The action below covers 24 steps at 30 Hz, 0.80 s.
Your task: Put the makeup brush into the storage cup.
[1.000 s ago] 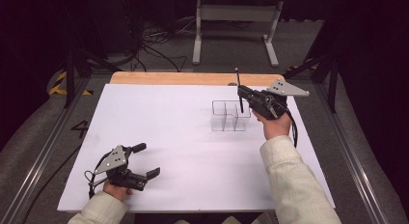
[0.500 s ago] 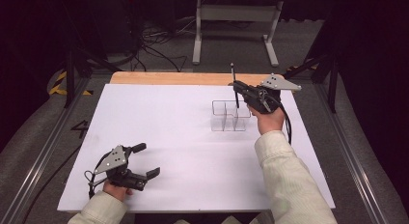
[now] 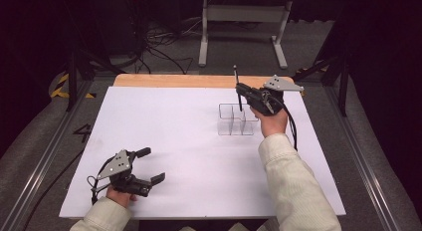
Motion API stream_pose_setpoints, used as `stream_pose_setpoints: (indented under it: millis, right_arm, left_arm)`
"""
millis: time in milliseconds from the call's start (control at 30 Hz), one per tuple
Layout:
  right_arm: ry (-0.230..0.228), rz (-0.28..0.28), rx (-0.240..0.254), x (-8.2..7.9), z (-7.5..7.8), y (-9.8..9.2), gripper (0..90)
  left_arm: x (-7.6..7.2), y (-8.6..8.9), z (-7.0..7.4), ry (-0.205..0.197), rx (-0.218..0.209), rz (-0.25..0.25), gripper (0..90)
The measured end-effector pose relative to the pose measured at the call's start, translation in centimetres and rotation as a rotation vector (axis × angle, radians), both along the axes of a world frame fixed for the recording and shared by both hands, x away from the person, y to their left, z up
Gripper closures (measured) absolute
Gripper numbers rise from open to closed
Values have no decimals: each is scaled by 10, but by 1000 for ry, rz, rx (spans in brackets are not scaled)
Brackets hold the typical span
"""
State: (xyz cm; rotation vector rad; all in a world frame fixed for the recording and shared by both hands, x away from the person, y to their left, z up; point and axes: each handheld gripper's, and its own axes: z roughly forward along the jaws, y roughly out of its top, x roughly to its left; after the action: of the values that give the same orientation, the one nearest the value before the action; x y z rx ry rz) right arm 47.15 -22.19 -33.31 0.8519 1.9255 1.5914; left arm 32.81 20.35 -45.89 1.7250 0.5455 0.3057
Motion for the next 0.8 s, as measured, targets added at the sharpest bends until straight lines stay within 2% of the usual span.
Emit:
stream_pose_setpoints:
  millis: [433, 800]
  right_arm:
    - [-6, -24, 0, 3, -21, 1, 833]
    - [34, -42, -14, 7, -35, -2, 832]
  left_arm:
    - [0, 0, 0, 4, -4, -1, 0]
    - [0, 0, 0, -2, -1, 0, 0]
